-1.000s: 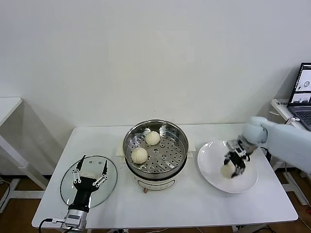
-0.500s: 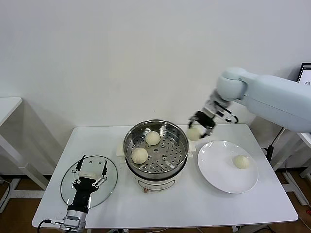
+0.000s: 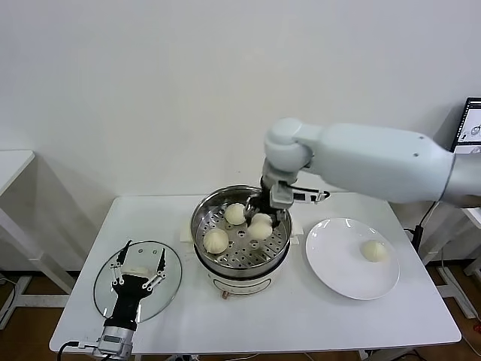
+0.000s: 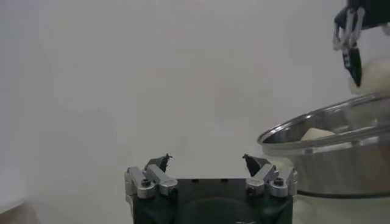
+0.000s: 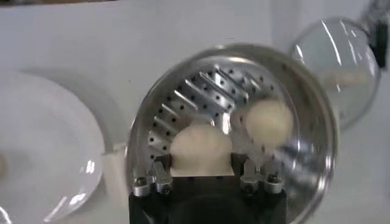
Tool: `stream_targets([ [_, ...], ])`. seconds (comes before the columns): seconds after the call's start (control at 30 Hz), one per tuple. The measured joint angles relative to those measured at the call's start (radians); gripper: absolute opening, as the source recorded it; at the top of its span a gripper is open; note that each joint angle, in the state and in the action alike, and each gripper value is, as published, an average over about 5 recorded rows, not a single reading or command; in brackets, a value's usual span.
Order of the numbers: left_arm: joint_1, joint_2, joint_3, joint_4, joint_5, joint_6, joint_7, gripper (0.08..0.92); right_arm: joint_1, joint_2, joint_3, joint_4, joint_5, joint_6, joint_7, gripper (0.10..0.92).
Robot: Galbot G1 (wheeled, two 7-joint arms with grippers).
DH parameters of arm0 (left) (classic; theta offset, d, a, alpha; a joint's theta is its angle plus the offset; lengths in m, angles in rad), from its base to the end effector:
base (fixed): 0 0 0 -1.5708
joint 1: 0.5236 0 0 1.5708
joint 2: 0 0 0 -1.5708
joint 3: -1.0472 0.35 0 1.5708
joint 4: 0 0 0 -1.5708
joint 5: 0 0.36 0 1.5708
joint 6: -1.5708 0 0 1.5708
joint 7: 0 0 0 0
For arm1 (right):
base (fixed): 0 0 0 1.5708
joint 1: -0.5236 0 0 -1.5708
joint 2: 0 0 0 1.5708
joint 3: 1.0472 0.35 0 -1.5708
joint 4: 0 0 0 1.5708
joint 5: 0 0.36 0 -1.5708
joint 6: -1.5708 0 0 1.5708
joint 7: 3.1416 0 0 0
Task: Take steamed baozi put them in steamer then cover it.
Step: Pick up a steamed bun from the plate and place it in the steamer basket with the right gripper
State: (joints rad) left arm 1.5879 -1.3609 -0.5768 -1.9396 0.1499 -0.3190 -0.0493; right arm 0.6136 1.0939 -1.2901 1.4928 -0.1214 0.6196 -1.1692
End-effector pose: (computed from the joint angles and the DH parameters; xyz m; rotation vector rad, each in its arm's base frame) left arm 0.1785 0.0633 -0.3541 0.0967 2.9352 0.5110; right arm 0.5015 0.1360 -0.0414 -2.0609 0.0425 -2.1817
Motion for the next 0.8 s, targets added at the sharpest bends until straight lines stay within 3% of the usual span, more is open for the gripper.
stream_targets([
  [0.43, 0.001, -0.001, -0.004, 0.003, -0.001, -0.007, 0.0, 0.823, -0.1, 0.066, 0.019, -0.019, -0.124, 0.117, 0.008, 0.711],
  [0.8, -0.001, 0.002, -0.008, 0.01, -0.007, -0.012, -0.001, 0.823, -0.118, 0.086, 0.04, -0.024, -0.15, 0.139, 0.004, 0.821],
])
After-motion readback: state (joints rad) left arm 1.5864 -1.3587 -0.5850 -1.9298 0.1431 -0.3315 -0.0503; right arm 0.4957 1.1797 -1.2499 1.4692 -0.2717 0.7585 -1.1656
